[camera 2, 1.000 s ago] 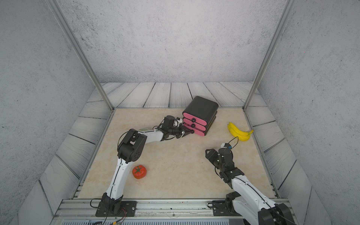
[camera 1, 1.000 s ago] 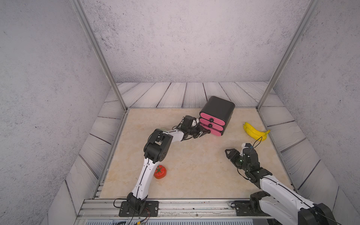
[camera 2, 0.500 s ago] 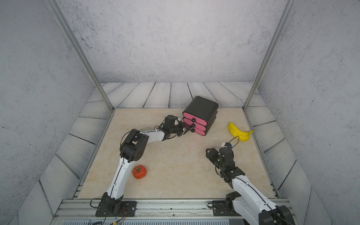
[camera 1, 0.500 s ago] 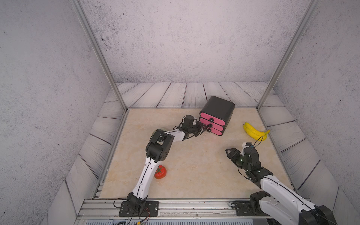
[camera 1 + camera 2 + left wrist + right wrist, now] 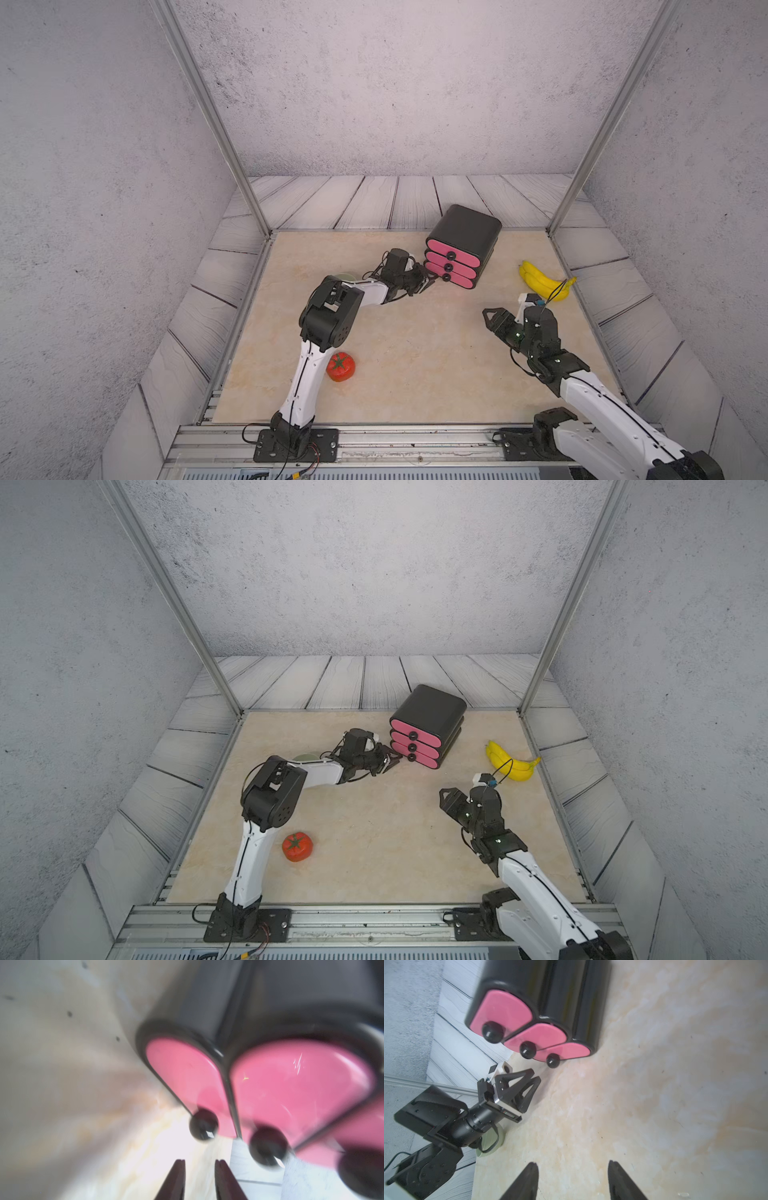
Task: Put the paint cans in the drawer according to color
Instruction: Close the drawer in the storage box, then reset both arms
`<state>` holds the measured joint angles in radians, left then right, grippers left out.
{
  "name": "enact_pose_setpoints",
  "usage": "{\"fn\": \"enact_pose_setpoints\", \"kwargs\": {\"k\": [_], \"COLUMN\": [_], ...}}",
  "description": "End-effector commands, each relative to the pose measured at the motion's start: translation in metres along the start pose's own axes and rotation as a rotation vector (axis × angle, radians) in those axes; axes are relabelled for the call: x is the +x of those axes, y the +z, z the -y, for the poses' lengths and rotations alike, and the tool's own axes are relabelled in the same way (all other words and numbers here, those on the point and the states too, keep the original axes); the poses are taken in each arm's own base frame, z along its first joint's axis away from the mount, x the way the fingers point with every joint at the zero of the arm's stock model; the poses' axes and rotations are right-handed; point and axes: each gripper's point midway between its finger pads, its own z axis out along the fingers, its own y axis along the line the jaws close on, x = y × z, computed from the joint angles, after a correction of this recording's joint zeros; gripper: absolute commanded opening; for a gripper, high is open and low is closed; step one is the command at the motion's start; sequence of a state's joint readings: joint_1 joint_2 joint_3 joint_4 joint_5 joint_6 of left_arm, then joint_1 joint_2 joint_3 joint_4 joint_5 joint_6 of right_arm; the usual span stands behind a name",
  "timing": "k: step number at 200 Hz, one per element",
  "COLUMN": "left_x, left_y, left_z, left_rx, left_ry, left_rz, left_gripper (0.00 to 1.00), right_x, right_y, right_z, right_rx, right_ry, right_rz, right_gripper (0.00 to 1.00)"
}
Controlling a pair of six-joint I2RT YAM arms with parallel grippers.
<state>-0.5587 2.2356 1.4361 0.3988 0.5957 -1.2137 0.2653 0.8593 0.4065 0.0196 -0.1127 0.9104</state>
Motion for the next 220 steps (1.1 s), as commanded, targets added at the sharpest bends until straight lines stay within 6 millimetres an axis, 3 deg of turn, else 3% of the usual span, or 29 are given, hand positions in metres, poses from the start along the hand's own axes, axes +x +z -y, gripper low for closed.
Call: {"fn": "enact_pose_setpoints", "kwargs": {"k": [1,31,59,78,92,103,124,132,148,181,188,206,220], "left_x": [0.002,0.019,0.028,0.034,0.033,0.027,0.008,0.002,-0.002,0.004,0.006,0.011,0.013], "left_y": [-0.034,-0.075,-0.124,-0.159,-0.187,-0.213,-0.272,-0.293,-0.323,-0.358,-0.366,-0.383,-0.39], "left_z": [0.033,0.026,0.004,-0.005,-0.007,-0.004,0.005,0.003,0.005,-0.011,-0.014,-0.022,-0.03], "left_rx": [0.023,-0.121,-0.337,-0.442,-0.523,-0.596,-0.761,-0.829,-0.873,-0.963,-0.98,-1.01,-1.037], "left_ry": [0.19,0.394,0.597,0.698,0.764,0.806,0.853,0.839,0.828,0.802,0.794,0.776,0.779], "left_rz": [0.017,0.007,0.02,0.044,0.088,0.16,0.368,0.446,0.543,0.61,0.624,0.661,0.665], "left_gripper": [0.29,0.29,0.33,0.38,0.47,0.58,0.86,0.99,0.98,0.99,0.99,0.98,0.98], "right_x": [-0.02,-0.037,-0.062,-0.085,-0.102,-0.116,-0.136,-0.136,-0.13,-0.115,-0.109,-0.108,-0.095], "right_y": [-0.01,-0.018,-0.033,-0.048,-0.059,-0.069,-0.08,-0.075,-0.056,-0.007,0.009,0.043,0.069], "right_z": [-0.009,-0.018,-0.014,-0.007,-0.002,0.007,0.032,0.041,0.063,0.099,0.103,0.076,0.091], "right_rx": [0.008,0.023,0.13,0.247,0.332,0.417,0.582,0.6,0.633,0.616,0.569,0.365,0.318], "right_ry": [-0.076,-0.143,-0.246,-0.335,-0.423,-0.475,-0.526,-0.546,-0.549,-0.583,-0.602,-0.772,-0.781], "right_rz": [0.067,0.121,0.211,0.298,0.375,0.455,0.599,0.593,0.528,0.436,0.413,0.451,0.374], "right_gripper": [0.58,0.57,0.57,0.65,0.8,0.98,0.99,1.0,0.99,0.99,0.99,0.99,0.99]}}
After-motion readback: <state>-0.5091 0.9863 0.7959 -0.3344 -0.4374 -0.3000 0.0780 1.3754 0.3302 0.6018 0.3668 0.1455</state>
